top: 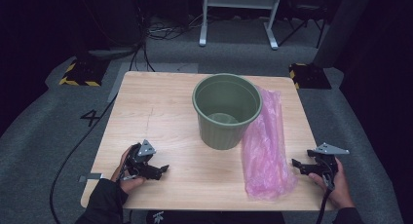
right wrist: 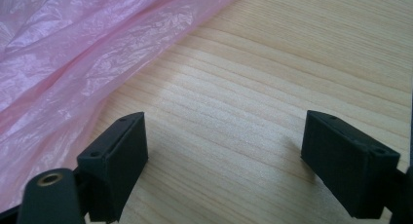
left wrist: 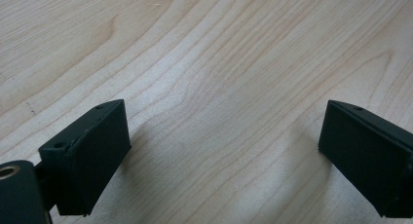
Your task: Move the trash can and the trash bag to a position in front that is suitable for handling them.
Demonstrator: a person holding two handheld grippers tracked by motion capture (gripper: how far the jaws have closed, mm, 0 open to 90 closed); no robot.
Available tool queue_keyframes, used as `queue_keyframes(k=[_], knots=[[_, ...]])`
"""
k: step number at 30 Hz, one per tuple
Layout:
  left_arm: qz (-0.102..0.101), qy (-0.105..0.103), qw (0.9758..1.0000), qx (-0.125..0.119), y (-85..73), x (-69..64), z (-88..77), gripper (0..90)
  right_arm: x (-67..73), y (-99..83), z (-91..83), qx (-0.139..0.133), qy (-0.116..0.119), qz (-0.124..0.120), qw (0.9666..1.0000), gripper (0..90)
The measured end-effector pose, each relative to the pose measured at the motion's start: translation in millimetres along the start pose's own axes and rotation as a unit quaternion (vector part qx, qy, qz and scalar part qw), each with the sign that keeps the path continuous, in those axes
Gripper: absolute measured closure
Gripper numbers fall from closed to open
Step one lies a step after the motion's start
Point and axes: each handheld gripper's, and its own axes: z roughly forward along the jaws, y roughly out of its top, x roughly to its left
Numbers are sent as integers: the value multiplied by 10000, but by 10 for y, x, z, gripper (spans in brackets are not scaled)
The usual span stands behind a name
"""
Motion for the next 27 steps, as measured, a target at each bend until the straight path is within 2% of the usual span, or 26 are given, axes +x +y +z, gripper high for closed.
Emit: queue_keyframes(k=[4, 6, 13, 16, 20, 21, 23, 24, 26, 27], knots=[[34, -53, 10000, -4, 1, -4, 2, 42, -1, 3, 1, 10, 9, -4, 10000, 170], [116, -118, 9999, -10, -2, -12, 1, 41, 0, 4, 2, 13, 6, -8, 10000, 169], [95, -119, 9999, 8, 2, -10, 5, 33, -6, 24, 8, 62, 24, -30, 10000, 168], [95, -121, 9999, 12, 2, -9, 5, 33, -18, 27, -7, -26, -29, -19, 10000, 197], [94, -122, 9999, 12, 2, -9, 5, 33, -36, 34, -43, -217, -29, 121, 9997, 208], [87, -140, 9999, 10, 8, -6, 12, 30, -18, 66, -81, -358, 102, 86, 9993, 206], [71, -139, 9999, 7, 12, -8, 18, 26, -3, 81, -94, -401, 134, 39, 9991, 205], [91, -122, 9999, 24, 22, -5, 26, 22, 50, 120, -146, -573, 489, -11, 9972, 200], [93, -123, 9999, 28, 25, -4, 29, 20, 79, 132, -158, -577, 581, -45, 9966, 199], [91, -120, 9999, 23, 26, -4, 31, 20, 159, 151, -151, -448, 666, -302, 9963, 198]])
